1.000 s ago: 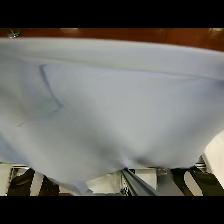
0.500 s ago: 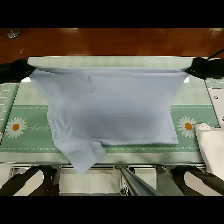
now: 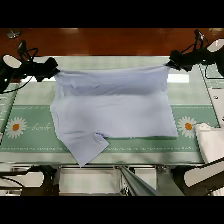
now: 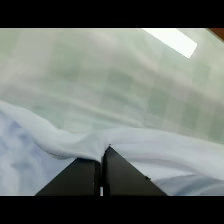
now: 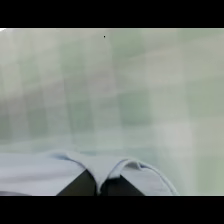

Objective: Fold the shirts.

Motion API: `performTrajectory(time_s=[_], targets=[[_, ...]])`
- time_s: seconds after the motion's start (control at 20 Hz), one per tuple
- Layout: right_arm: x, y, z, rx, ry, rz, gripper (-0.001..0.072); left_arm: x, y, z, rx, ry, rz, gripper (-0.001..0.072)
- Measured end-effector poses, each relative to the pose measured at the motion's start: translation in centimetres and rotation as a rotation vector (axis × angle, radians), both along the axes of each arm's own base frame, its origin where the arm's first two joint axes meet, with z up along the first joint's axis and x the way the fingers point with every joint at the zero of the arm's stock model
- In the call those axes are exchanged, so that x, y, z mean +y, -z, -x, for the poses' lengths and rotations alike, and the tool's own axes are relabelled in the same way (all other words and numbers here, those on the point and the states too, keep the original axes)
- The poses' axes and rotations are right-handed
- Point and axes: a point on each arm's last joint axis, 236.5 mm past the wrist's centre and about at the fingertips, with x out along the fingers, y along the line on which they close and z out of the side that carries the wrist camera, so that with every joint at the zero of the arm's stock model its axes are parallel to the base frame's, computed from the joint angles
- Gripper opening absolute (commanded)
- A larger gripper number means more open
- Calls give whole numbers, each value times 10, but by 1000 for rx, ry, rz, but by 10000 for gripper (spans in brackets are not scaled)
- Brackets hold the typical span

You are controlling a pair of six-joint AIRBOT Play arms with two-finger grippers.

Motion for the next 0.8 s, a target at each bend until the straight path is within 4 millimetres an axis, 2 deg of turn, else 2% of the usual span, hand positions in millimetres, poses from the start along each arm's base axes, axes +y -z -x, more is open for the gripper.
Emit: performTrajectory(time_s=[0.15, 0.3, 0.4, 0.5, 0.55, 0.65, 0.7, 0.8], targets=[[0, 1, 13, 56, -41, -31, 18, -3, 3, 17, 52, 80, -8, 22], [-6, 7, 49, 172, -138, -20, 18, 6, 1, 43, 118, 154, -7, 22], [-12, 23, 79, 281, -185, -5, 18, 3, 11, 70, 200, 229, 8, 22], [-14, 44, 102, 369, -207, -2, 18, -4, 31, 98, 283, 284, 26, 23], [-13, 56, 112, 408, -213, -4, 45, -9, 43, 112, 327, 310, 37, 75], [-9, 72, 123, 444, -216, -5, 619, -16, 61, 133, 385, 335, 52, 695], [-8, 77, 125, 450, -214, -3, 622, -17, 66, 139, 400, 339, 56, 708], [-7, 73, 124, 439, -211, -8, 622, -16, 67, 148, 427, 356, 64, 708]])
